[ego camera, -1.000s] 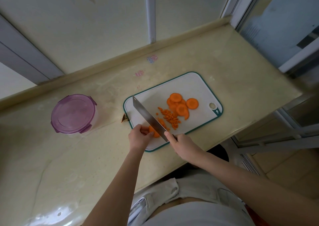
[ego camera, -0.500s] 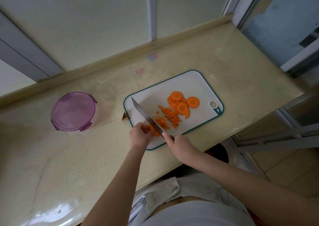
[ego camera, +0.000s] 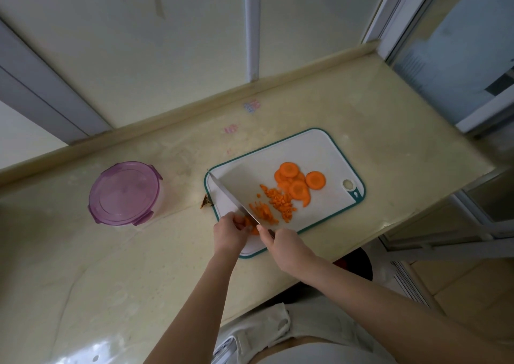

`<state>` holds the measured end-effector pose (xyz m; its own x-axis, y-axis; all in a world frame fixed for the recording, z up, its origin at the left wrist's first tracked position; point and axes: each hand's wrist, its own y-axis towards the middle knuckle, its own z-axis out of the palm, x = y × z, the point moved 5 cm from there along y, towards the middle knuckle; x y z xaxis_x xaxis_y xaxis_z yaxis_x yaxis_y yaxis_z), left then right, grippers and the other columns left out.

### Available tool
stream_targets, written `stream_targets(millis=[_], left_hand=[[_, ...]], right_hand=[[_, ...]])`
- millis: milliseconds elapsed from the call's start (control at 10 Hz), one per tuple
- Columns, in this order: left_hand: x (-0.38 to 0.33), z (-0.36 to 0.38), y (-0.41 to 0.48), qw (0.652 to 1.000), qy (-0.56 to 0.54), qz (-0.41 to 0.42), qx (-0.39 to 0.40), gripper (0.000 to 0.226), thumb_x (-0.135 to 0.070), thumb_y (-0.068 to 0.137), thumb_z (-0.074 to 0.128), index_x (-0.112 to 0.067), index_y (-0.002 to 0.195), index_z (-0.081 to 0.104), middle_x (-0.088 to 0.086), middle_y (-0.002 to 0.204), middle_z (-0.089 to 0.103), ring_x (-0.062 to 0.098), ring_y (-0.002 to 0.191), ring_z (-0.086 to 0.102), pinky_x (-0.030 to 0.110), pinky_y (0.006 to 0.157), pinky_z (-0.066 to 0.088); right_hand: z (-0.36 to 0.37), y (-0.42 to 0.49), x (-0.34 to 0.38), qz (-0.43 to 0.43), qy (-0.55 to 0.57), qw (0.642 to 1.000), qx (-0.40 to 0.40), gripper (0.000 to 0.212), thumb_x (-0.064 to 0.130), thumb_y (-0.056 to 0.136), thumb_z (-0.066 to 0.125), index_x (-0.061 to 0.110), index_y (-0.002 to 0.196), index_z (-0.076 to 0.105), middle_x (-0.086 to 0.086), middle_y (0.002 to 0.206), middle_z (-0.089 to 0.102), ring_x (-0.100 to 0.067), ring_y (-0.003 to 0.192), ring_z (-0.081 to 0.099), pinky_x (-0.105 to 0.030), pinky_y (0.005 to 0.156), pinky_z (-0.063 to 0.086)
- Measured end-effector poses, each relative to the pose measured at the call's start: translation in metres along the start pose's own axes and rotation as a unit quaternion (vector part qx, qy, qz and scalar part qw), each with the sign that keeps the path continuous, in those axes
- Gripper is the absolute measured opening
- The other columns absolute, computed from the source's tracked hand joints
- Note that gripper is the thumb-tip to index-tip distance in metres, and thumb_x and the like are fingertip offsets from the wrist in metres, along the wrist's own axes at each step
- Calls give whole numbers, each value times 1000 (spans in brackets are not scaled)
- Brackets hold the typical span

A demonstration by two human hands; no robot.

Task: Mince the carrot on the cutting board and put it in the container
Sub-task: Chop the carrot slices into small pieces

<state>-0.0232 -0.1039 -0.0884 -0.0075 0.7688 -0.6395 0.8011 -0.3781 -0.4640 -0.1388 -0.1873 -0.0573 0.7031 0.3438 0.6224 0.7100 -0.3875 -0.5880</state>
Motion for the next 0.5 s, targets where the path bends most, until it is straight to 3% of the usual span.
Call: stream_targets(millis=[200, 300, 400, 500], left_hand=[[-2, -1, -2, 1000, 25, 11, -8, 9, -11, 83, 63, -11, 82, 55, -7, 67, 49, 13, 70, 47, 8, 49, 35], [-3, -1, -4, 1000, 19, 8, 1, 8, -13, 84, 63, -11, 83, 55, -3, 70, 52, 14, 72, 48, 11, 50, 34], [-2, -1, -4, 1000, 3, 3, 2, 11, -11, 82, 67, -12, 85, 56, -2, 76, 54, 13, 73, 49, 10, 55, 33], [-1, -1, -4, 1000, -1, 1, 5, 13, -10, 82, 68, -12, 86, 56, -2, 77, 54, 13, 74, 49, 12, 50, 33]], right_hand=[[5, 17, 10, -19, 19, 999, -24, 57, 51, 98, 33, 1, 93, 62, -14, 86, 65, -29, 83, 61, -35, 76, 50], [3, 24, 17, -14, 13, 999, -34, 57, 51, 98, 32, 5, 82, 60, -15, 83, 64, -27, 80, 61, -32, 70, 46], [-9, 24, 18, -23, 52, 998, -23, 54, 46, 101, 32, 15, 59, 46, 2, 60, 49, -12, 59, 47, -23, 58, 33], [-14, 21, 13, -23, 53, 998, -13, 55, 46, 101, 32, 19, 53, 37, 6, 53, 40, -8, 50, 38, -21, 52, 27]])
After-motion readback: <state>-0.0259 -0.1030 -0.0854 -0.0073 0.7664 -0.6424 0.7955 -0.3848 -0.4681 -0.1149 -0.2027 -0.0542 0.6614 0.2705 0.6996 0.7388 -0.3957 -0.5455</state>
